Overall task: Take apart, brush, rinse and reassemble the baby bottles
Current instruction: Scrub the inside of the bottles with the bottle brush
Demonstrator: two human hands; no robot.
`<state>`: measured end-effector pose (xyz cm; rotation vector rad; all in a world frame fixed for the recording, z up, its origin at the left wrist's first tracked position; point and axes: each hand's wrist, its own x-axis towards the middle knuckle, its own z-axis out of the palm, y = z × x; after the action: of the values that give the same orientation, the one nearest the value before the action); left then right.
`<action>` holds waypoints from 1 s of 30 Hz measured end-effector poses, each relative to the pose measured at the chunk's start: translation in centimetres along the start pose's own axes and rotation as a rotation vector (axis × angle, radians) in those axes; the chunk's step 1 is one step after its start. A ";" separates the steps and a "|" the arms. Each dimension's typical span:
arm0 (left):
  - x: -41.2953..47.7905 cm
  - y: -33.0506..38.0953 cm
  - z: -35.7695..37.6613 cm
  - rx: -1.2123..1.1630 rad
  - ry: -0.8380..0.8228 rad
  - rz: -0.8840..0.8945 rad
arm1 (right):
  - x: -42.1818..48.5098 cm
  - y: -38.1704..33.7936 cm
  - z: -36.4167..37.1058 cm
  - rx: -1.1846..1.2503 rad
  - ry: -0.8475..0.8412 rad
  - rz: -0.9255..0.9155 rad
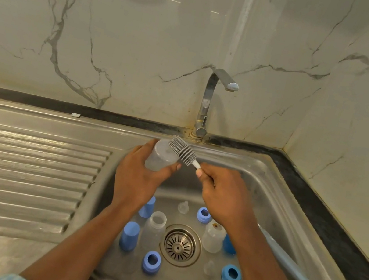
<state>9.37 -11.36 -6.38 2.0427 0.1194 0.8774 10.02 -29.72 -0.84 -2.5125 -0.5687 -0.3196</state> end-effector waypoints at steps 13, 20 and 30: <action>0.0 0.3 -0.1 -0.105 -0.070 -0.053 | 0.2 0.6 -0.1 -0.033 -0.011 0.063; 0.0 -0.1 -0.5 -0.009 -0.042 -0.001 | -0.3 0.0 -0.2 0.003 -0.068 0.013; -0.1 -0.4 0.3 0.145 -0.122 0.066 | 0.1 0.3 -0.1 -0.016 -0.013 0.059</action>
<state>9.57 -11.37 -6.83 2.2409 0.0496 0.8014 10.21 -30.02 -0.86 -2.5428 -0.4977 -0.2862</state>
